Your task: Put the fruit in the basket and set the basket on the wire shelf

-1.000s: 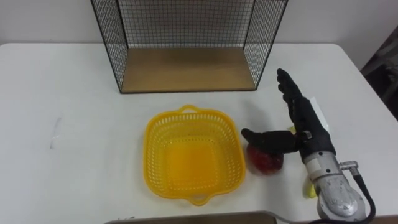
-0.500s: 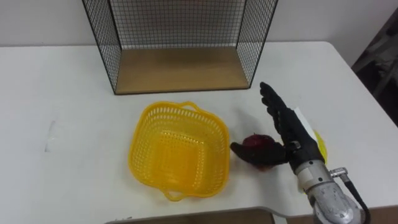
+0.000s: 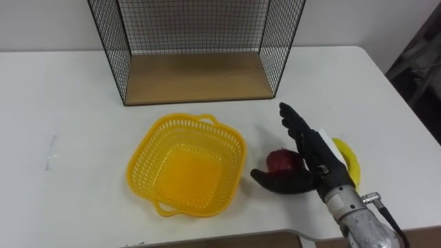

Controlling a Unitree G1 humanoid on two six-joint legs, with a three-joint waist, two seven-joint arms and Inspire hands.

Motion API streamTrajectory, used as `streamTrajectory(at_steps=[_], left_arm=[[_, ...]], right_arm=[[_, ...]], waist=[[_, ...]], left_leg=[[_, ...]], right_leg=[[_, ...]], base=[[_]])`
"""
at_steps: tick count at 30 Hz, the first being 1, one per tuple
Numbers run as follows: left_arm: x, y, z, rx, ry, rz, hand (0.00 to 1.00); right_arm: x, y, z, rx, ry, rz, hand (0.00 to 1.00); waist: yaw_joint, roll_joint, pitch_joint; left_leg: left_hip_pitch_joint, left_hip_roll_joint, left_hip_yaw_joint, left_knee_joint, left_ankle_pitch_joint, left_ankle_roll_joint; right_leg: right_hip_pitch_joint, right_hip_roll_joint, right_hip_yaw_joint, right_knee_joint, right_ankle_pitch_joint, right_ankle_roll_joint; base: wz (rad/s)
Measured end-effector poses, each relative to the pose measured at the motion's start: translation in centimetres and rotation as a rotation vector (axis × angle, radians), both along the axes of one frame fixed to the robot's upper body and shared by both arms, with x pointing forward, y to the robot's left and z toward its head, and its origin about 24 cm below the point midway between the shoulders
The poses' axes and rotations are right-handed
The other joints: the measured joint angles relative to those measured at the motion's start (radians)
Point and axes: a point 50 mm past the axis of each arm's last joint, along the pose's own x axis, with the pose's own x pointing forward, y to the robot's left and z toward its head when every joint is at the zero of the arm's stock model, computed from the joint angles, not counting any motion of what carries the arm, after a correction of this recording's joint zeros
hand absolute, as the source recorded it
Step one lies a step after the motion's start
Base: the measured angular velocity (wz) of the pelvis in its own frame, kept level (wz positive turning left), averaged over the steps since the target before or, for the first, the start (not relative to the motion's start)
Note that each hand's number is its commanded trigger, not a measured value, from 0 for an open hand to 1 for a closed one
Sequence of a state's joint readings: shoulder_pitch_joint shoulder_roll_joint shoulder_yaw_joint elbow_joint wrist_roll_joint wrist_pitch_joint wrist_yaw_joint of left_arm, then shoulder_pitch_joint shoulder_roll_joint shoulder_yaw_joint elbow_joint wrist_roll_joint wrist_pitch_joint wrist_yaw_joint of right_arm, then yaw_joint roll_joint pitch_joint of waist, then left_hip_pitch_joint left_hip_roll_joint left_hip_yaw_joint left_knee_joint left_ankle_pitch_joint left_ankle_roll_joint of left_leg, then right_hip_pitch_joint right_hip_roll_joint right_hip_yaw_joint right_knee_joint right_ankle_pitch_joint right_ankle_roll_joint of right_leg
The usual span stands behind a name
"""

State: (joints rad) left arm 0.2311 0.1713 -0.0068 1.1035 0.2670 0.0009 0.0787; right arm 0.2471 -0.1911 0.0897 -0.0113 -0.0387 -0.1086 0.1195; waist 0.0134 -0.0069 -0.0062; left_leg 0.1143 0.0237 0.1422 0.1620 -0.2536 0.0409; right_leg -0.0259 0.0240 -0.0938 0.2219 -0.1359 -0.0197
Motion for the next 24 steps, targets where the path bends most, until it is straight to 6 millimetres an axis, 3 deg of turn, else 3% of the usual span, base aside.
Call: streamTrajectory(at_steps=[9, 17, 18, 20, 24], left_arm=[[-0.1, 0.0, -0.1, 0.003, 0.007, -0.004, 0.0], [0.2, -0.1, 0.0, -0.003, -0.002, -0.007, 0.0], [0.1, -0.1, 0.0, -0.003, -0.002, -0.006, 0.0], [0.2, -0.1, 0.0, -0.003, -0.008, -0.007, 0.0], [0.3, -0.1, 0.0, 0.001, -0.013, -0.008, 0.0]], right_arm=[[-1.1, 0.1, -1.2, 0.007, 0.063, 0.017, 0.0], [-1.4, 0.1, -1.3, 0.002, 0.07, 0.012, 0.0], [-1.4, 0.1, -1.3, -0.008, 0.069, 0.015, 0.08], [-1.4, 0.2, -1.4, -0.035, 0.066, 0.02, 1.0], [-1.4, 0.2, -1.6, -0.066, 0.057, -0.012, 1.0]], waist=[[-0.008, 0.003, 0.0034], [-0.009, -0.001, 0.0016], [-0.009, -0.002, 0.0013], [-0.009, -0.003, 0.0004], [-0.01, -0.009, -0.0032]], left_leg=[[-0.001, 0.0, 0.003, -0.002, 0.0, 0.0], [-0.002, 0.0, 0.0, -0.001, 0.0, 0.0], [-0.002, 0.0, 0.0, 0.0, 0.0, 0.0], [-0.002, 0.0, 0.0, 0.0, 0.0, 0.0], [-0.001, 0.0, -0.004, 0.002, 0.0, 0.0]], right_leg=[[-0.003, 0.001, 0.002, -0.001, 0.001, 0.0], [-0.002, 0.0, 0.0, -0.003, 0.001, 0.0], [-0.002, 0.0, 0.0, -0.003, 0.001, 0.0], [-0.002, 0.0, -0.001, -0.003, 0.001, 0.0], [0.002, -0.001, -0.007, -0.003, 0.001, 0.0]], base=[[-0.01], [0.0], [0.0], [0.0], [0.03]])
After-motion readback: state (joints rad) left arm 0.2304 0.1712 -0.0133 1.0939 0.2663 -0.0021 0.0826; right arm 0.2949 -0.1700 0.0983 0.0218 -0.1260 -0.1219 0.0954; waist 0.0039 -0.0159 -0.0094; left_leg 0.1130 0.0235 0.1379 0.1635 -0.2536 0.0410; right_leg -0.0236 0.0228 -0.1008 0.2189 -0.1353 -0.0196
